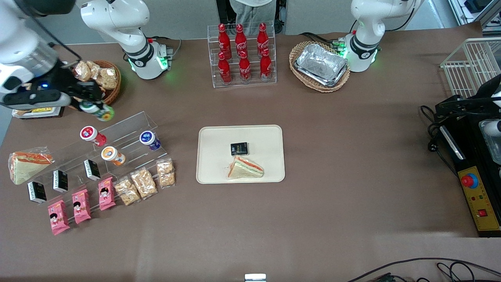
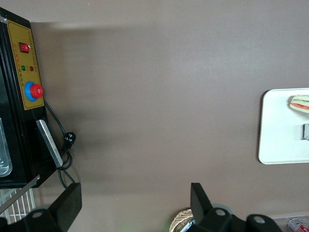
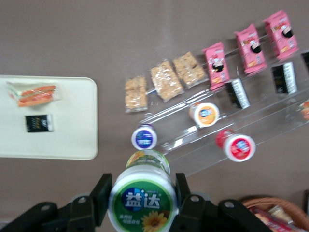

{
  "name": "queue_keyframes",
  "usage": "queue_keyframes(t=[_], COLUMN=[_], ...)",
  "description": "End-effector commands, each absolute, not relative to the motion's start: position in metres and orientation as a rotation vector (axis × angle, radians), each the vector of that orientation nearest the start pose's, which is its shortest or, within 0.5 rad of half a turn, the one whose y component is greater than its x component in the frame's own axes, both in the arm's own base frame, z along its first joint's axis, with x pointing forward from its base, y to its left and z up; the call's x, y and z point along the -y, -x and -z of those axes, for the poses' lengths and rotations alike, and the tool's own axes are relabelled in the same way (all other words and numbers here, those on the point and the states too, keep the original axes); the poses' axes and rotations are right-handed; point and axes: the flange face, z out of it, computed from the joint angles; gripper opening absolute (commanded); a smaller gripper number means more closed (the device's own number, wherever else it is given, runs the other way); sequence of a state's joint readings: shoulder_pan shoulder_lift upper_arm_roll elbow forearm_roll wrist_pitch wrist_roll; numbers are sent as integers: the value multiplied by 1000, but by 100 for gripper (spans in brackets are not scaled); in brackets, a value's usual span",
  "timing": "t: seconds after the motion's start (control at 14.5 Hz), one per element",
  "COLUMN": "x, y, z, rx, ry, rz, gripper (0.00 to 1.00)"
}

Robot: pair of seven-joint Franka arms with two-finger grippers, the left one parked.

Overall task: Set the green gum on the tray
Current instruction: 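Lift the green bottle and carry it toward the cream tray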

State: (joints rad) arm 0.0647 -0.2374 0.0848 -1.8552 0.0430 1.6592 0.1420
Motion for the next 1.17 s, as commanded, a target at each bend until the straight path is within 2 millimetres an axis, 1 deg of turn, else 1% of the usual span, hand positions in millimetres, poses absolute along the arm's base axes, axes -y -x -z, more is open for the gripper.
queue_keyframes(t=[0.0,0.21,0.28,0.34,0.41,0.48,0.55,0.69,0.76,0.83,1.1], x=[-173,-245,-269,-285,-298,-314,-334,-344,-347,-346,-339], y=[-485,-487,-487,-488,-490,-491,-483,-474,-467,-463,-454], z=[-611,-589,-577,-562,-543,-518,-497,-452,-430,-407,-329], rx=[-213,-421,-478,-528,-530,-517,-502,-571,-567,-566,-577], ry=[3082,3041,3031,3023,3031,3044,3048,3019,3009,3005,3021], rz=[-8,17,22,15,-7,-35,-37,-5,12,19,-4], gripper=[27,27,27,27,28,28,28,28,28,28,28])
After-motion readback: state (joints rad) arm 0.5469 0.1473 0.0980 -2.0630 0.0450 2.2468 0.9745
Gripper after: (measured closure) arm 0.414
